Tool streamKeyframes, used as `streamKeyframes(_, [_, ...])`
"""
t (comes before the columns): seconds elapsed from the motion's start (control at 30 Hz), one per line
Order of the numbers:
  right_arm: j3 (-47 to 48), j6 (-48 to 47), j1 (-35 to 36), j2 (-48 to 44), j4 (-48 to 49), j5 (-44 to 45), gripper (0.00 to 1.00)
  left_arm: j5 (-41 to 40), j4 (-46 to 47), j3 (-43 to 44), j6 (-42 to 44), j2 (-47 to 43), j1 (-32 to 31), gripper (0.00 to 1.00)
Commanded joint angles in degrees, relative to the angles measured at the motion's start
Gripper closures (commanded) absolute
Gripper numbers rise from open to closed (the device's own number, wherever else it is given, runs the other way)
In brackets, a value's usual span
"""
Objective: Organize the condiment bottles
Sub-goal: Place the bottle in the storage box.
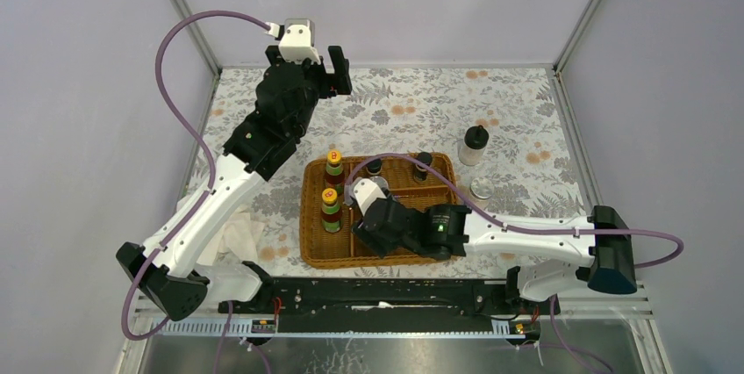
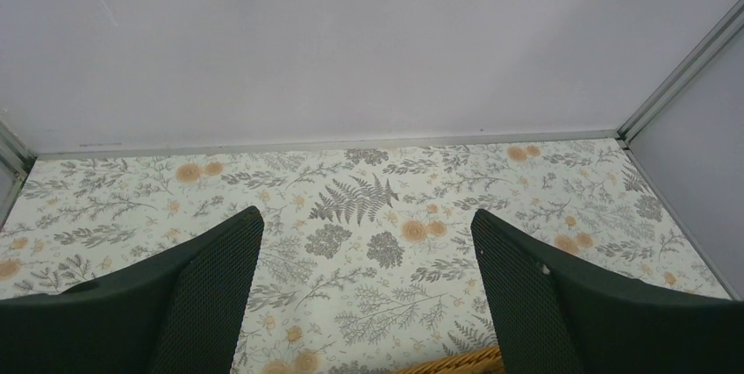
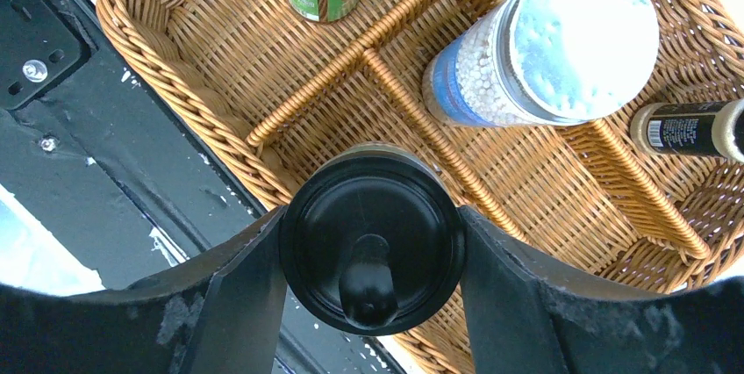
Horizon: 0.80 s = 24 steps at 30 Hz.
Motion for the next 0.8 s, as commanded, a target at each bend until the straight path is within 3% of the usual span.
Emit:
streamKeyframes(0.0, [0.0,-0.9,0.2,0.3,4.3,0.5,1.00,0.6,0.4,-1.0,0.9,-1.3,0.5,0.07])
streamKeyframes(0.77, [-3.7,0.3,-3.2,3.5,11.5,-5.2,1.00,0.9,0.4,-1.4,0.7,-1.4,0.5,0.07])
